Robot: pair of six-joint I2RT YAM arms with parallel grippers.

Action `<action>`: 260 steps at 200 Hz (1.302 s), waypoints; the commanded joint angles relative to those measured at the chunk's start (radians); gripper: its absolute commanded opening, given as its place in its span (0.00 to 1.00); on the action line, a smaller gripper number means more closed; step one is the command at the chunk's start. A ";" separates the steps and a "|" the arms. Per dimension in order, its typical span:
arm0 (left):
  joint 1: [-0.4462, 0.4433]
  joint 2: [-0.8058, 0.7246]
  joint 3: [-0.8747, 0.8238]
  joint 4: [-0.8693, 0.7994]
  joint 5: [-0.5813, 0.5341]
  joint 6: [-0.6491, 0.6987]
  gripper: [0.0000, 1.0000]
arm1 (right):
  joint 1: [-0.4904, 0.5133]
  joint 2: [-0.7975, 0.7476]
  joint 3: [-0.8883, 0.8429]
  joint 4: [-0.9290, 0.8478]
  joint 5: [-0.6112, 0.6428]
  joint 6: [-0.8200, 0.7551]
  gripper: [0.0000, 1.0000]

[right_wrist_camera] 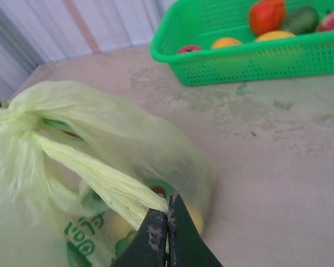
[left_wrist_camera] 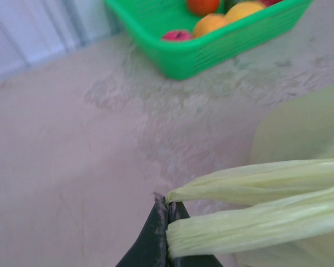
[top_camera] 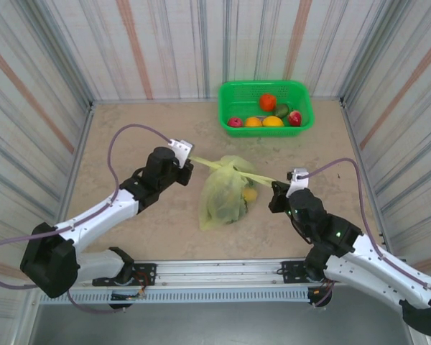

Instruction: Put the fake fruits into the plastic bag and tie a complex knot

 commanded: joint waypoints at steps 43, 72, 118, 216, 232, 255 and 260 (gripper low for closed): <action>0.136 0.071 0.007 -0.103 -0.086 -0.158 0.00 | -0.129 -0.034 -0.074 -0.270 0.109 0.353 0.00; 0.136 0.069 0.004 -0.098 -0.026 -0.153 0.00 | -0.142 0.006 -0.061 -0.176 0.058 0.252 0.00; 0.135 -0.025 0.041 -0.170 0.161 -0.165 0.47 | -0.182 0.020 0.019 -0.067 -0.067 0.010 0.44; 0.135 -0.479 -0.105 -0.186 -0.037 -0.096 0.99 | -0.316 0.181 0.366 -0.143 -0.180 -0.249 1.00; 0.139 -0.519 -0.209 0.044 -0.075 0.031 0.99 | -0.385 0.261 0.395 -0.110 -0.197 -0.221 1.00; 0.188 -0.471 -0.327 0.310 -0.017 0.277 0.99 | -0.460 0.332 0.358 0.057 -0.238 -0.270 1.00; 0.217 -0.441 -0.327 0.320 -0.025 0.283 0.99 | -0.480 0.343 0.337 0.105 -0.242 -0.284 1.00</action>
